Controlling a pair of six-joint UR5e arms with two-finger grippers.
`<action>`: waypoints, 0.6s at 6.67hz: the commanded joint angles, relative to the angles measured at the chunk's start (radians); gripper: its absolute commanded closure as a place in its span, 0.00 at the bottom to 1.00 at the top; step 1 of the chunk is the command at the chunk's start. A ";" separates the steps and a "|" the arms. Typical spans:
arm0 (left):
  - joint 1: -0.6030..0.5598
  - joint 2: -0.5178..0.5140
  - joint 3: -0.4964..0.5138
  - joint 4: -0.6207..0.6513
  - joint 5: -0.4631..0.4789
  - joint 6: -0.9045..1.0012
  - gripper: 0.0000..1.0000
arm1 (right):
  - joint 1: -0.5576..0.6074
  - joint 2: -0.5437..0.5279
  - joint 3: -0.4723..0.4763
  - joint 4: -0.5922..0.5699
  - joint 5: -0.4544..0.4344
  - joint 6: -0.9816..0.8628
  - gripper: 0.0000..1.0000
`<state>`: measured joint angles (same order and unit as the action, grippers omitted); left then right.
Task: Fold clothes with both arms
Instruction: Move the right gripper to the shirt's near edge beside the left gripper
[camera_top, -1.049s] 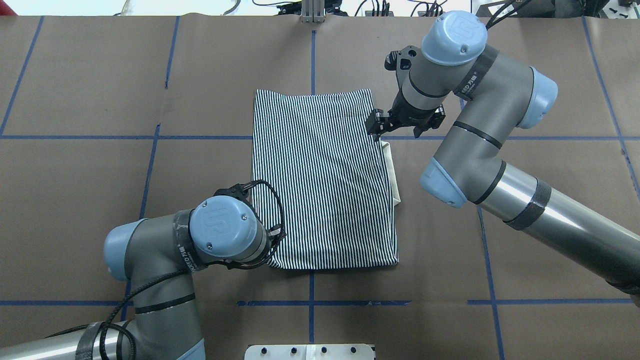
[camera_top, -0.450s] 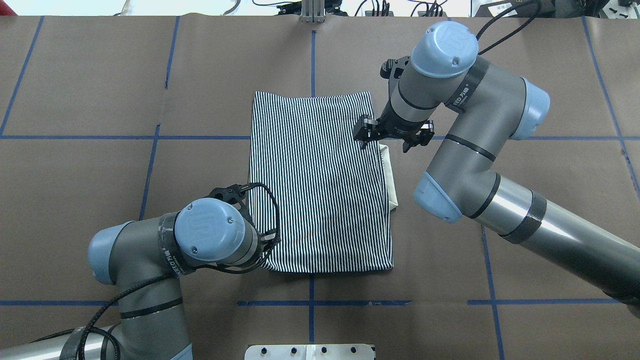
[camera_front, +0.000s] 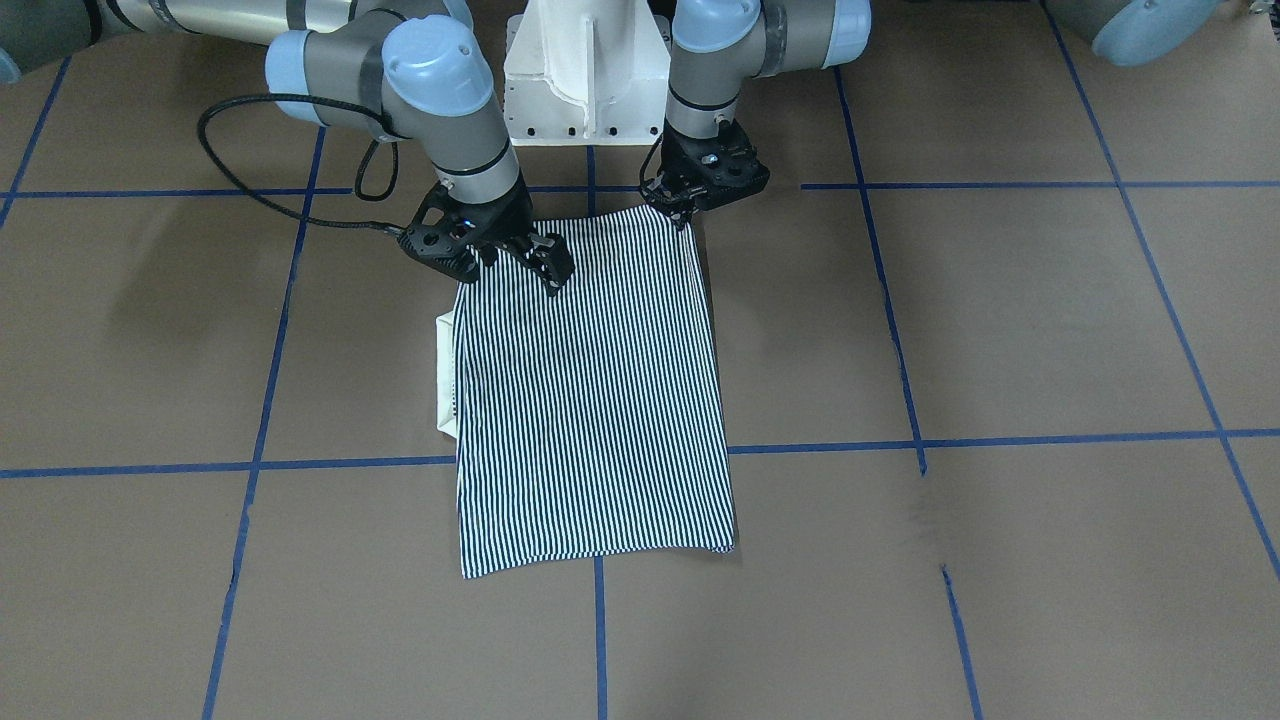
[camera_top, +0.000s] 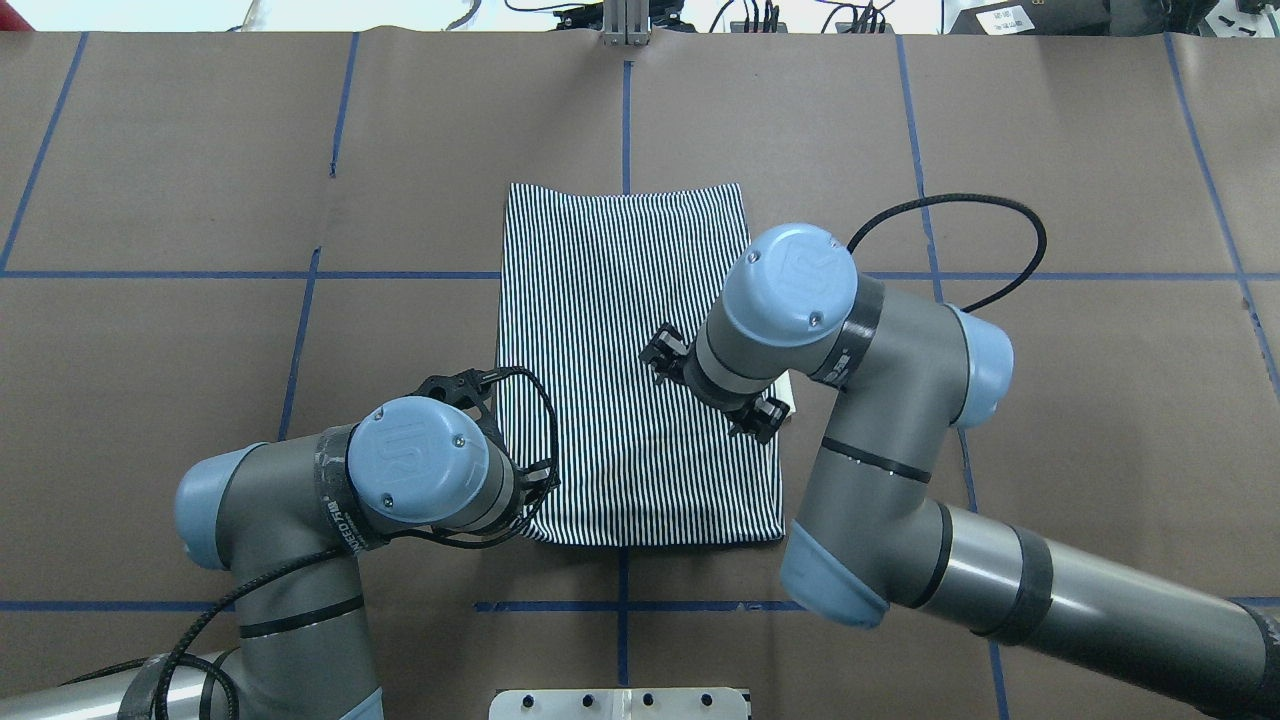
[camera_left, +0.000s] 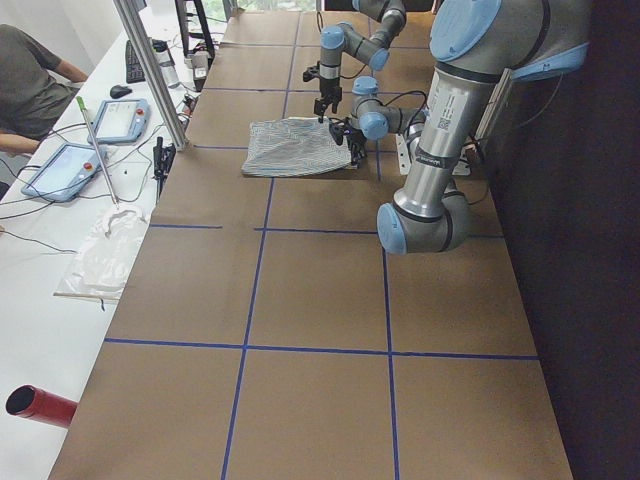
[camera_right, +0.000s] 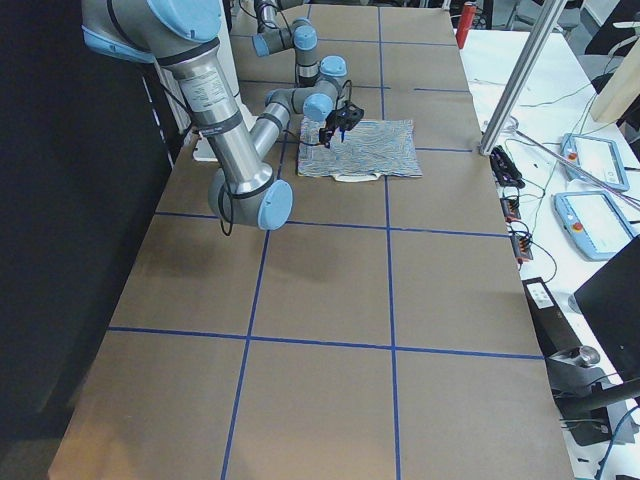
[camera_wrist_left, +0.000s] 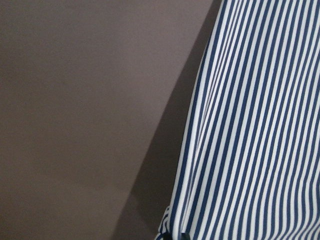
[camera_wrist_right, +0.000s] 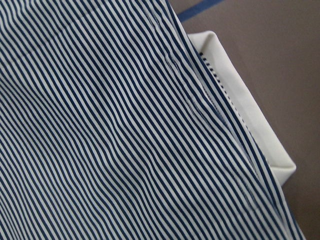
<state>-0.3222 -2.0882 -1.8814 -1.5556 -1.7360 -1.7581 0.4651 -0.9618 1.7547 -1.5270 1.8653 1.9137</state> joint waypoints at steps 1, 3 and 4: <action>0.002 -0.001 -0.001 0.000 0.000 0.000 1.00 | -0.088 -0.029 0.003 -0.007 -0.080 0.181 0.00; 0.002 -0.001 -0.002 0.008 0.001 -0.001 1.00 | -0.117 -0.051 0.002 -0.010 -0.075 0.238 0.00; 0.002 -0.004 -0.002 0.008 0.000 -0.001 1.00 | -0.131 -0.063 -0.003 -0.010 -0.080 0.261 0.00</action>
<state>-0.3211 -2.0903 -1.8835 -1.5495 -1.7354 -1.7593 0.3505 -1.0114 1.7556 -1.5367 1.7886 2.1475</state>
